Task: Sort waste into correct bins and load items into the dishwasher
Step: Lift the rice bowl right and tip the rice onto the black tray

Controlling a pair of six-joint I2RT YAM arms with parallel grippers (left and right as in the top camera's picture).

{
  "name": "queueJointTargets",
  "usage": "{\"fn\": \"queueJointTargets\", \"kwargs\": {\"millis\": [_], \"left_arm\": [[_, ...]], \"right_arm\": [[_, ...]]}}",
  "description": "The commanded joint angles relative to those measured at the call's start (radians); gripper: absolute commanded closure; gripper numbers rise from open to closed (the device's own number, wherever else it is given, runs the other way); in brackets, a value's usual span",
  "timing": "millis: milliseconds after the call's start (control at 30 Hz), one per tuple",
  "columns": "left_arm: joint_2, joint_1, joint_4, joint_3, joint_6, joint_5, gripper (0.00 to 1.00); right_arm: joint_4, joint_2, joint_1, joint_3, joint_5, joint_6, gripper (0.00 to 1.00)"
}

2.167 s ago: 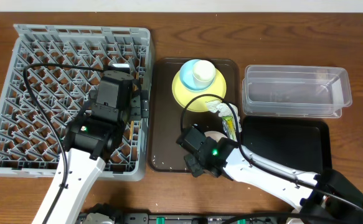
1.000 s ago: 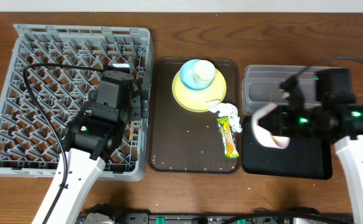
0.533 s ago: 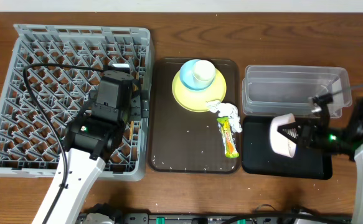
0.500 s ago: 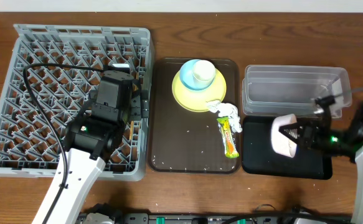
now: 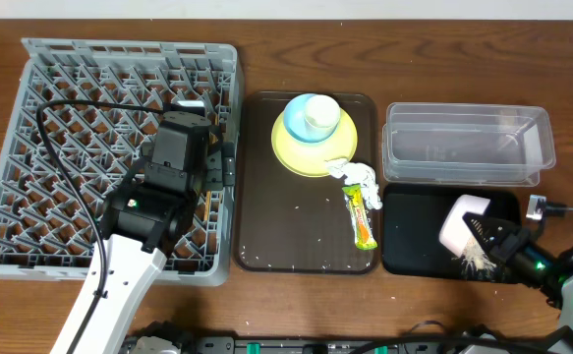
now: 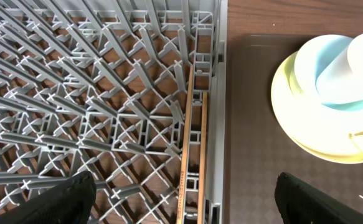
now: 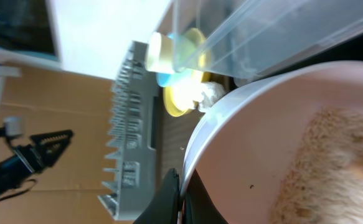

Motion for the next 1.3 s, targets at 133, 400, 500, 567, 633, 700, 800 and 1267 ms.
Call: {"fn": "queueJointTargets", "kwargs": {"millis": [133, 400, 500, 567, 633, 700, 800, 1267], "left_arm": [[0.002, 0.002, -0.001, 0.006, -0.009, 0.005, 0.08], [0.002, 0.002, -0.001, 0.006, -0.009, 0.005, 0.07], [0.002, 0.002, -0.001, 0.006, -0.009, 0.005, 0.08], [0.002, 0.002, -0.001, 0.006, -0.009, 0.005, 0.08], [0.002, 0.002, -0.001, 0.006, -0.009, 0.005, 0.08], [0.002, 0.002, -0.001, 0.006, -0.009, 0.005, 0.07], [0.002, 0.002, -0.001, 0.006, -0.009, 0.005, 0.08], [0.002, 0.002, -0.001, 0.006, -0.009, 0.005, 0.08]], "right_arm": [[0.068, -0.009, -0.008, -0.058, -0.291, -0.025, 0.99], [0.076, -0.009, 0.076, -0.063, -0.291, -0.004, 0.99], [0.106, -0.009, 0.13, -0.063, -0.29, -0.018, 0.99], [0.178, -0.009, 0.155, -0.063, -0.29, -0.012, 0.99], [0.217, -0.009, 0.167, -0.063, -0.291, 0.032, 0.99], [0.237, -0.009, 0.179, -0.063, -0.291, 0.06, 0.99], [0.29, -0.009, 0.179, -0.063, -0.291, 0.066, 0.99], [0.412, -0.01, 0.18, -0.063, -0.29, 0.348, 0.99]]}}
